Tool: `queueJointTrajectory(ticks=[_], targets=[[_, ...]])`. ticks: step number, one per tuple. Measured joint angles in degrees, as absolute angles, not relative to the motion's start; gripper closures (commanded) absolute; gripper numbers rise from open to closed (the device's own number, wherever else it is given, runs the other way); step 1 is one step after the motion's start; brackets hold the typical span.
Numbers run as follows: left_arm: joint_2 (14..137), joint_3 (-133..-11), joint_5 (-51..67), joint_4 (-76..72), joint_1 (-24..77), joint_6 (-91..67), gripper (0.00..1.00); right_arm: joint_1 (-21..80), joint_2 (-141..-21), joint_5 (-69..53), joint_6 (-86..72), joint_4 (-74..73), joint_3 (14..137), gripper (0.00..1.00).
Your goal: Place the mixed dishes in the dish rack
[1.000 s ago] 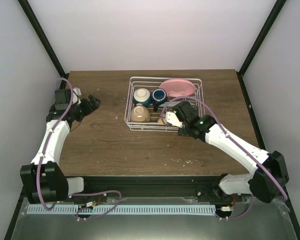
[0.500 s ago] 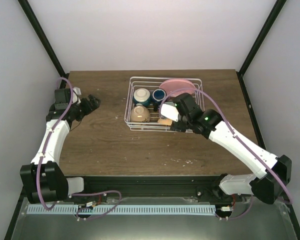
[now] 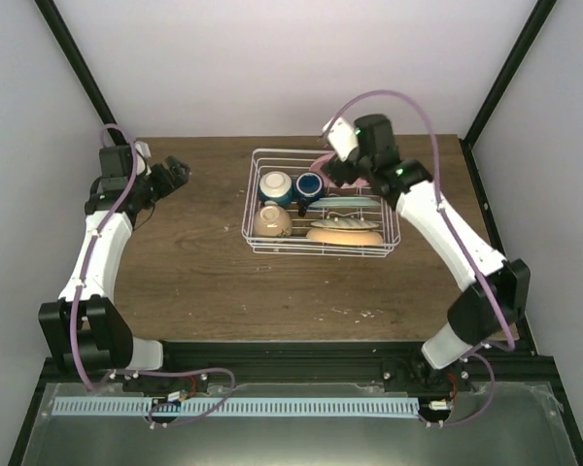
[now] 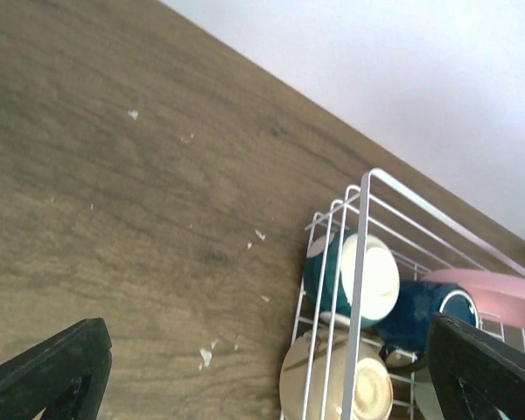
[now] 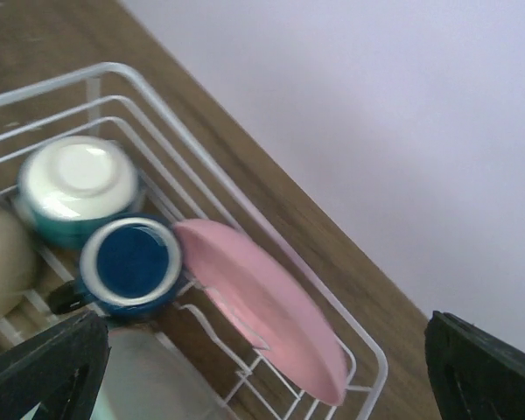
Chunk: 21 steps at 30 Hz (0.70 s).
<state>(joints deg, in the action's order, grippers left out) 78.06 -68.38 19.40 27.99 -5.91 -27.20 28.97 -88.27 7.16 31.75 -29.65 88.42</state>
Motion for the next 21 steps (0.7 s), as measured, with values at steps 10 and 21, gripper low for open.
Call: queueJointTrajectory(ticks=[10,21], targets=[[82.8,-74.2,17.6,25.8,-6.0,-25.9,0.00,3.5,-99.5,-1.6,11.4,-26.5,94.5,0.00],[83.9,-74.3,15.1,25.8,-6.1,-24.8,0.00,-8.7,-104.2,1.6,-0.3,-28.4,88.4,0.00]])
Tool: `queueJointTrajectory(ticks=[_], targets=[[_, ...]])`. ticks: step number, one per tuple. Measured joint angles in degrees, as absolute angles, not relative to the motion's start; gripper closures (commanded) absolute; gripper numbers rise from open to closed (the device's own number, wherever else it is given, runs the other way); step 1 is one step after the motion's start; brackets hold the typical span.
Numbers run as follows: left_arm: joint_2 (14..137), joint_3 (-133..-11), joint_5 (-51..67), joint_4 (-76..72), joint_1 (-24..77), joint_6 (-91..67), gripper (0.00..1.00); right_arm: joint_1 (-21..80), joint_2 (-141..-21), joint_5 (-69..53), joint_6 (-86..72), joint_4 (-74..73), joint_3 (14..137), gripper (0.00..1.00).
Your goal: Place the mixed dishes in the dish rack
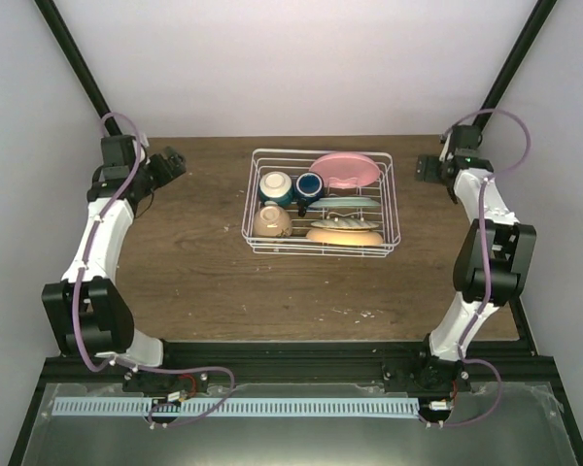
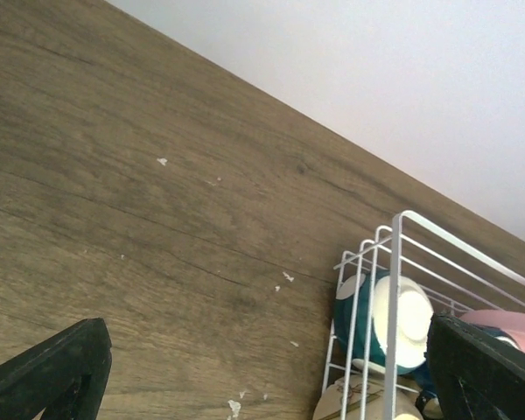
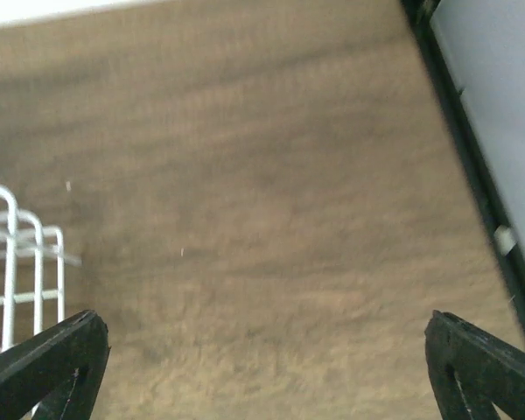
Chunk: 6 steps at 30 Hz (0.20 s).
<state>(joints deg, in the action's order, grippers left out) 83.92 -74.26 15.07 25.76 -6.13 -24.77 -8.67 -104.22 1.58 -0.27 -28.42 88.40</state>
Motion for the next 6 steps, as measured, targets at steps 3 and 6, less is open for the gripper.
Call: queueJointTrajectory(ticks=[3,6], targets=[[85.2,-74.3,14.5,25.7,-6.1,-24.8,0.00,-8.5,-104.3,1.3,-1.8,-27.6,83.6,0.00],[86.6,-74.3,14.0,25.3,-6.1,-24.7,0.00,-8.3,-104.3,0.7,-2.7,-25.5,79.4,0.00]])
